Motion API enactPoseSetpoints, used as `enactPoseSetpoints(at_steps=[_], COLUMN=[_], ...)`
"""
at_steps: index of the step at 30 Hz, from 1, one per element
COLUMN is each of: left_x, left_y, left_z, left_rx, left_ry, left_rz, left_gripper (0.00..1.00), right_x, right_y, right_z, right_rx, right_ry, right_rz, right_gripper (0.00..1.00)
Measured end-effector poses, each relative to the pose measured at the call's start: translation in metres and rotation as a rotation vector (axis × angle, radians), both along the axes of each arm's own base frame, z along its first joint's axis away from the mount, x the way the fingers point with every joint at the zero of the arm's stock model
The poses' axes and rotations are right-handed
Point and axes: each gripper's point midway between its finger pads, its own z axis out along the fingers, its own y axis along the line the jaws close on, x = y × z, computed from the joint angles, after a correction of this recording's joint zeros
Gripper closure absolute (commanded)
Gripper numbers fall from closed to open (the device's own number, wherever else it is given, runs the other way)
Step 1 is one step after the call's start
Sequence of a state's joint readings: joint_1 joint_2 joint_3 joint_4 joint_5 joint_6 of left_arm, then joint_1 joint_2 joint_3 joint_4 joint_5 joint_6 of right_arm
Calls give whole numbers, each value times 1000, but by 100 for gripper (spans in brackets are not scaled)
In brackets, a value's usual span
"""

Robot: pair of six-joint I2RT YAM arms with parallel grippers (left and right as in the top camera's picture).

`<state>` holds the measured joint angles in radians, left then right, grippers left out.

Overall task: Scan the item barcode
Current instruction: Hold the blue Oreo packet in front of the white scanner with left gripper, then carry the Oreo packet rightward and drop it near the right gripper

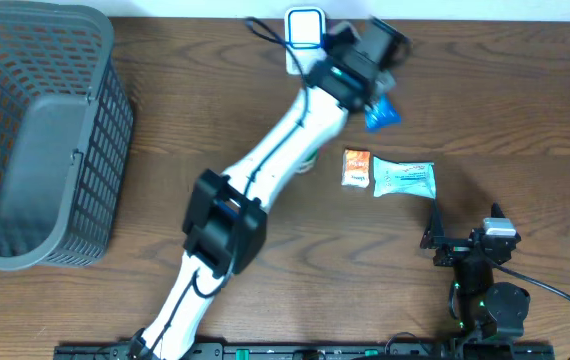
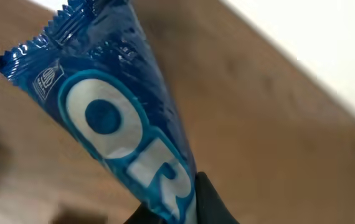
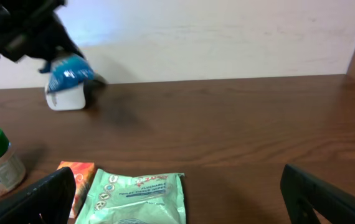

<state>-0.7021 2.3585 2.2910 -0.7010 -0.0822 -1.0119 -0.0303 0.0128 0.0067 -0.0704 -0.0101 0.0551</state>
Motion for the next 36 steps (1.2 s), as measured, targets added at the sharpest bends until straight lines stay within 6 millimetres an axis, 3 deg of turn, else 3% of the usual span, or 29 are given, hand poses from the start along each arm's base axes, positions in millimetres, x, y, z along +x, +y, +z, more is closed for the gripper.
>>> enactPoseSetpoints(at_steps=[5, 16, 23, 30, 32, 36], left_x=[-28, -38, -55, -100, -114, -137], left_y=[-30, -27, -56, -98, -108, -128], left_z=[-2, -10, -16, -49, -54, -52], left_rx=[55, 108, 64, 86, 89, 87], left_ry=[-16, 10, 20, 72, 79, 63], left_rz=[-124, -171, -249, -365, -395, -457], left_gripper=[93, 92, 93, 93, 93, 93], right_x=[0, -4, -38, -80, -85, -89], right_y=[0, 0, -12, -35, -38, -40], right_z=[1, 7, 45, 89, 93, 81], right_rx=[0, 2, -4, -8, -5, 20], right_ry=[-4, 24, 132, 142, 142, 189], right_rz=[0, 0, -77, -223, -239, -259], right_gripper=[1, 1, 1, 1, 1, 1])
